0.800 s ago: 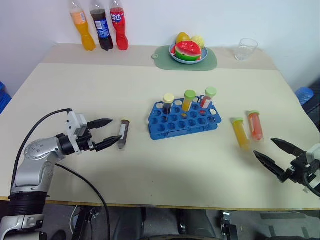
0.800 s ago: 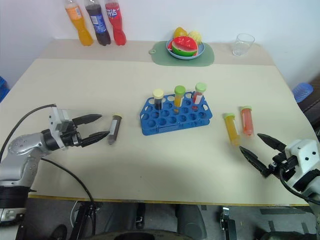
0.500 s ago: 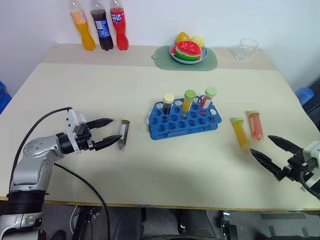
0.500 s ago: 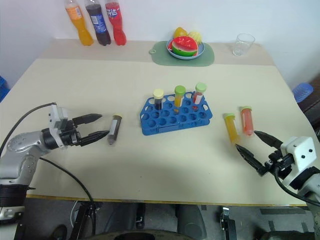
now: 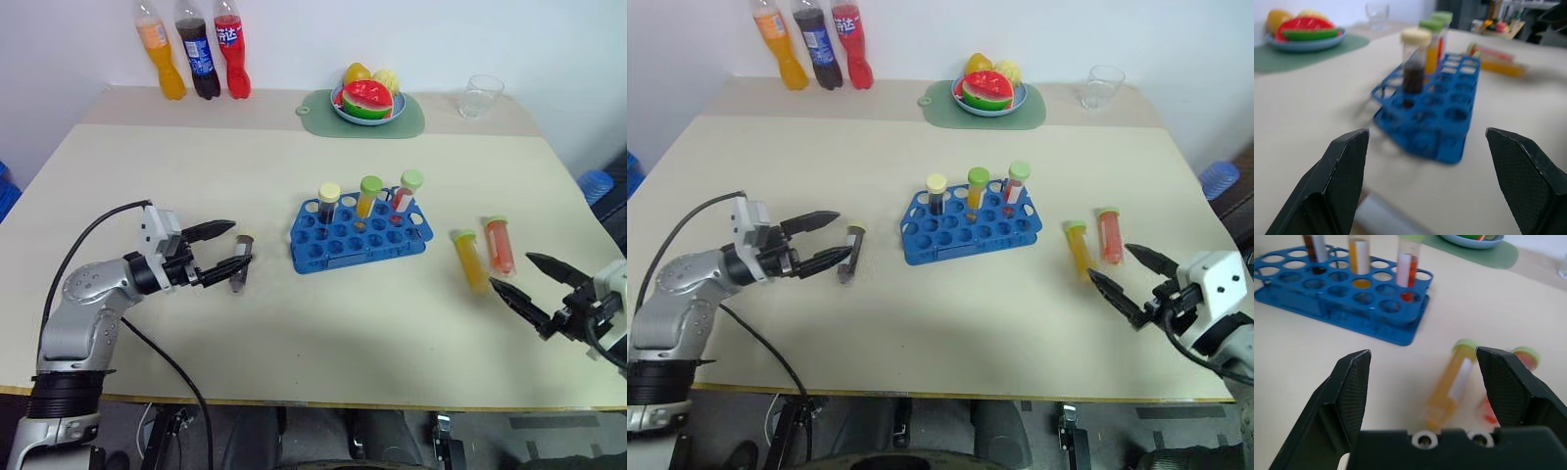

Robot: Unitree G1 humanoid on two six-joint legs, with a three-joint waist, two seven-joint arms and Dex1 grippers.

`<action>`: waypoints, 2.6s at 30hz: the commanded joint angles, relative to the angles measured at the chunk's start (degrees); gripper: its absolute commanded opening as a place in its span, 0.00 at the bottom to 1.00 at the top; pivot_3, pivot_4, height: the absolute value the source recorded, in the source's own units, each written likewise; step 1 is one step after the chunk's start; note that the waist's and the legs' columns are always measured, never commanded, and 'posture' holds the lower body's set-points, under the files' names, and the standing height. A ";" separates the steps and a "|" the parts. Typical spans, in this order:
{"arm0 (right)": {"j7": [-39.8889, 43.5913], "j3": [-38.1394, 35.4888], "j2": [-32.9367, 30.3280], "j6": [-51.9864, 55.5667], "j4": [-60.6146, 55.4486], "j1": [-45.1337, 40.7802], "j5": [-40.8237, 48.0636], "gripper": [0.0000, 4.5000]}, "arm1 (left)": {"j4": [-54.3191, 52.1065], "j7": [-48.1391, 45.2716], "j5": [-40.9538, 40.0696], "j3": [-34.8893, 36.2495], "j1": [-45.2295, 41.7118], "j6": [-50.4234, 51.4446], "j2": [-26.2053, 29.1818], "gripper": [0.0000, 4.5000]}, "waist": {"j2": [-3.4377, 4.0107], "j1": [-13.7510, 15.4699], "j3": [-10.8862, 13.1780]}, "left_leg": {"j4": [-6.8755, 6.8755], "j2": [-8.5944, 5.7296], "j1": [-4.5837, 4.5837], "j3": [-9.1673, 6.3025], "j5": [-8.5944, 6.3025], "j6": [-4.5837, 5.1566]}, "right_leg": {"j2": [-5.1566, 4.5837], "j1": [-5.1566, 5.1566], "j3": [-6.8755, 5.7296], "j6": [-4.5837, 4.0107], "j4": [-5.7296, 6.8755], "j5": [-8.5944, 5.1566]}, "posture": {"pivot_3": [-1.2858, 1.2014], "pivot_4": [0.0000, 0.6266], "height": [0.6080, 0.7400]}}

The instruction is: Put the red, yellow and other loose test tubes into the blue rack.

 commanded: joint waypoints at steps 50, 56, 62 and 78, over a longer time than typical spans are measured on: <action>10.69 43.05 -4.47 21.93 96.81 -83.81 -33.61 0.56 | -12.78 0.03 1.47 -10.45 0.79 0.74 -4.36 0.88 | 0.38 -1.65 0.20 | -0.02 -0.03 -0.13 0.15 0.00 0.03 | 0.09 -0.27 0.12 0.17 0.20 0.09 | 0.52 0.24 1.00; 12.11 42.39 -3.67 15.92 97.39 -82.61 -35.29 0.17 | -14.27 1.26 1.06 -10.24 2.10 1.60 -3.88 0.88 | 0.35 -1.69 0.18 | 0.01 -0.03 -0.07 0.15 0.01 0.02 | 0.09 -0.18 0.12 0.12 0.18 0.07 | 0.52 0.24 1.00; 12.19 35.29 -7.27 6.90 93.18 -80.85 -31.30 0.17 | -11.91 0.96 1.44 -10.79 -0.15 0.79 -4.53 0.88 | 0.37 -1.68 0.19 | 0.04 -0.04 -0.05 0.15 0.01 0.02 | 0.09 -0.16 0.12 0.16 0.19 0.09 | 0.52 0.24 1.00; -13.88 12.59 19.48 -14.12 10.96 -34.78 -13.64 0.17 | -1.47 -4.57 1.82 -12.47 -7.55 -1.70 -7.37 0.88 | 0.61 -1.52 0.26 | -0.05 0.04 0.03 0.02 0.02 -0.01 | 0.24 -0.15 0.11 0.39 0.33 0.10 | 0.52 0.24 1.00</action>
